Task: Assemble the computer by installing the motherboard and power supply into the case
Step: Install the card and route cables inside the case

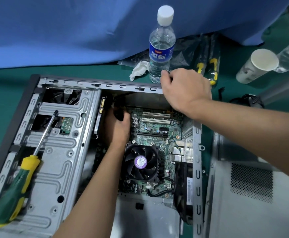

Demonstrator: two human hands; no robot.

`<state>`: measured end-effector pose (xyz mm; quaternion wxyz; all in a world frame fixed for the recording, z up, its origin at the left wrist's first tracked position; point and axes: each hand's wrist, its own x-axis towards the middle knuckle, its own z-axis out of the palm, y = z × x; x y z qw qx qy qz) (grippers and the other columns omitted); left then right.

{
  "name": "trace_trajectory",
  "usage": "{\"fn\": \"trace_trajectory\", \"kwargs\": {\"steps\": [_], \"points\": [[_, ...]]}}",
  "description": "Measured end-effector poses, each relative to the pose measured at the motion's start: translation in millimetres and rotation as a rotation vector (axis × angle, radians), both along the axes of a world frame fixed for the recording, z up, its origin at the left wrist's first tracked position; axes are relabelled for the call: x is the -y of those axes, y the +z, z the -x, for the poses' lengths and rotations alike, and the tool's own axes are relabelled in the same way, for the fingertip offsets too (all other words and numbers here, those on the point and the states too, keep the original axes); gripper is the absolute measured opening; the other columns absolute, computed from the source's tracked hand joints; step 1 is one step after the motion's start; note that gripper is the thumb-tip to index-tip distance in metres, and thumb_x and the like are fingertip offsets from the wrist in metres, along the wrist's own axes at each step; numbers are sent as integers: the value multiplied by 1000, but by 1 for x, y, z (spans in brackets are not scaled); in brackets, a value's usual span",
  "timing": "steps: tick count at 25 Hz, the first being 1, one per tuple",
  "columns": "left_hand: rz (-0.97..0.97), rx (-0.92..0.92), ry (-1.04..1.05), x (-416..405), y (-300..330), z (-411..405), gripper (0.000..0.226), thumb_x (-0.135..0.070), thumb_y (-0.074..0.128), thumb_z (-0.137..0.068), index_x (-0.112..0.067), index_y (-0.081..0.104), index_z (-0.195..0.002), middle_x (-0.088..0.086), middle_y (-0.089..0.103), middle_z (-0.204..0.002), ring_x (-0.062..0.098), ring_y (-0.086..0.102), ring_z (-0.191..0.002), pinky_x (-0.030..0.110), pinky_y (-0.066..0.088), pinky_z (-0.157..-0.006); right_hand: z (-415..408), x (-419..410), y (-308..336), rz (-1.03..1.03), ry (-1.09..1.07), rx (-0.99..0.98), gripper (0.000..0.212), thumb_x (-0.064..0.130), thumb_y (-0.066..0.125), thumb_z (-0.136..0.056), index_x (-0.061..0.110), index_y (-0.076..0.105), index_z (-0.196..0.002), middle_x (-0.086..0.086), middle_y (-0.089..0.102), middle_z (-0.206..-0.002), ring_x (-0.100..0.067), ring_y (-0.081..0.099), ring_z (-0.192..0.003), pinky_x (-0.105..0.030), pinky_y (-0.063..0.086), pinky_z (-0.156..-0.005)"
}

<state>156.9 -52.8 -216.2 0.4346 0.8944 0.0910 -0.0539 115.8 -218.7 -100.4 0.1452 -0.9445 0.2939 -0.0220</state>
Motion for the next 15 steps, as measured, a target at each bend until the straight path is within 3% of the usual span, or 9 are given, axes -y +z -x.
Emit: {"fn": "trace_trajectory", "kwargs": {"steps": [5,8,12,15], "points": [[16,-101,-40,2,5,-8,44,-24,62,-96,5,57,-129,22,65,-121,33,63,-112,25,40,-88,0,0,0,-3,5,2,55,49,26,-100,17,67,-85,-6,63,-78,-32,53,-74,-36,34,-67],[-17,-67,-33,3,3,-12,38,-24,65,-95,5,63,-118,23,67,-116,32,64,-108,34,47,-93,-1,0,0,-3,5,6,55,49,26,-100,16,67,-85,-6,63,-78,-32,55,-74,-35,34,-67],[-10,-91,-19,1,4,-9,31,-22,66,-94,1,67,-114,21,68,-112,30,65,-104,28,44,-83,1,1,-1,1,10,4,55,49,26,-101,16,67,-85,-6,63,-78,-32,55,-74,-36,35,-66],[2,-103,8,1,8,-12,31,-25,68,-92,-2,68,-113,19,69,-112,31,64,-105,30,46,-86,-1,1,0,1,11,7,55,49,26,-100,16,66,-84,-6,63,-77,-32,55,-73,-36,35,-66]]}}
